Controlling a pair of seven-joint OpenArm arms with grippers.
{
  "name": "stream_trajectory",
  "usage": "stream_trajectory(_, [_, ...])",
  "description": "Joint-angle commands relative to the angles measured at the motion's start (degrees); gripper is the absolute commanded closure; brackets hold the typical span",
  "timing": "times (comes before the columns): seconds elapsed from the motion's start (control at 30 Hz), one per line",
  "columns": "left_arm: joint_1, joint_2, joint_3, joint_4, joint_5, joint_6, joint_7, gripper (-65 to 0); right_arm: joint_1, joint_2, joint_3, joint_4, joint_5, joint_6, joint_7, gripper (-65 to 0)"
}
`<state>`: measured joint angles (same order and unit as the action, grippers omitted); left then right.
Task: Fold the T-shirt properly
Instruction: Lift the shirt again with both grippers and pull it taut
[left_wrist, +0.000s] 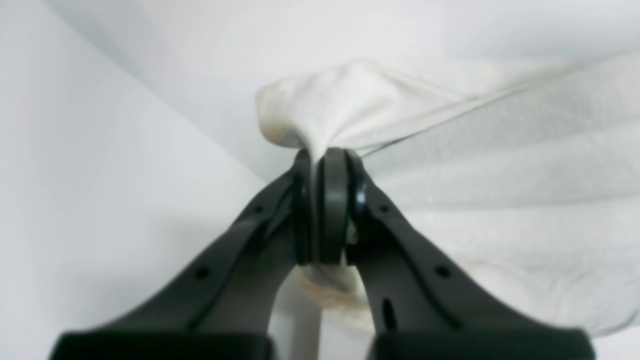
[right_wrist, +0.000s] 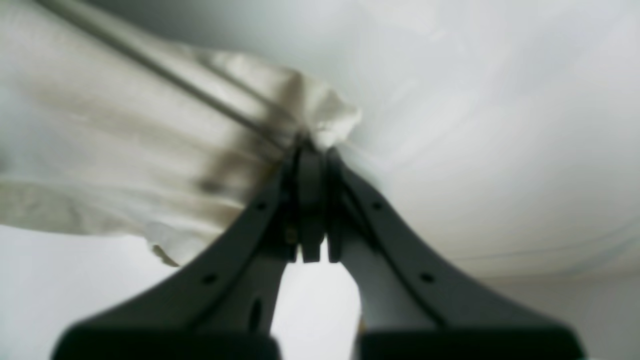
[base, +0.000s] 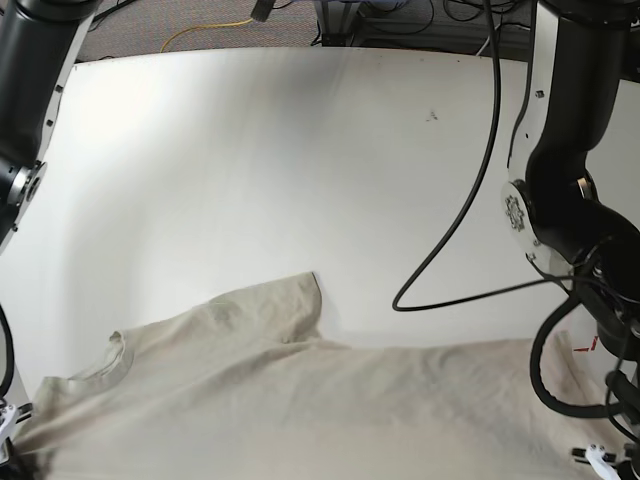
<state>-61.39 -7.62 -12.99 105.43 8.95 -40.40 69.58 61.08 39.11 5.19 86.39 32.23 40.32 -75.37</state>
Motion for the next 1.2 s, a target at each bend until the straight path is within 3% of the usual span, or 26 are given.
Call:
stream_trajectory(0.0, [-5.12, -0.95, -0.15, -2.61, 1.47, 0.4, -0.61, 0.0, 6.13, 1.9, -0.49, 0.69, -1.68, -0.32, -0.89, 0.0])
stream_trajectory(0.27, [-4.42, -0.78, -0.32, -3.93, 1.2, 0.4, -0.61, 0.0, 7.45, 5.15, 0.13, 1.92, 1.49, -0.32, -2.56, 0.0])
stream_trajectory(0.53, [9.39, -0.6, -0.32, 2.49, 1.12, 0.4, -0.61, 0.0, -11.1, 6.47, 9.89, 8.86, 6.59, -0.32, -2.65, 0.0])
stream_trajectory(0.83, [28.9, -0.6, -0.41, 7.76, 1.03, 0.4, -0.61, 0.0, -35.36, 3.22, 21.58, 17.3, 8.87, -0.32, -2.74, 0.0])
stream_trajectory(0.93, [37.96, -0.43, -0.32, 10.22, 0.94, 0.4, -0.09, 0.0, -43.1, 0.4, 25.71, 20.38, 9.57, -0.32, -2.74, 0.0])
stream_trajectory(1.17, [51.14, 1.6, -4.46, 10.13, 1.12, 0.4, 0.09, 0.0, -54.0, -3.64, 29.84, 22.14, 9.66, -0.32, -2.74, 0.0])
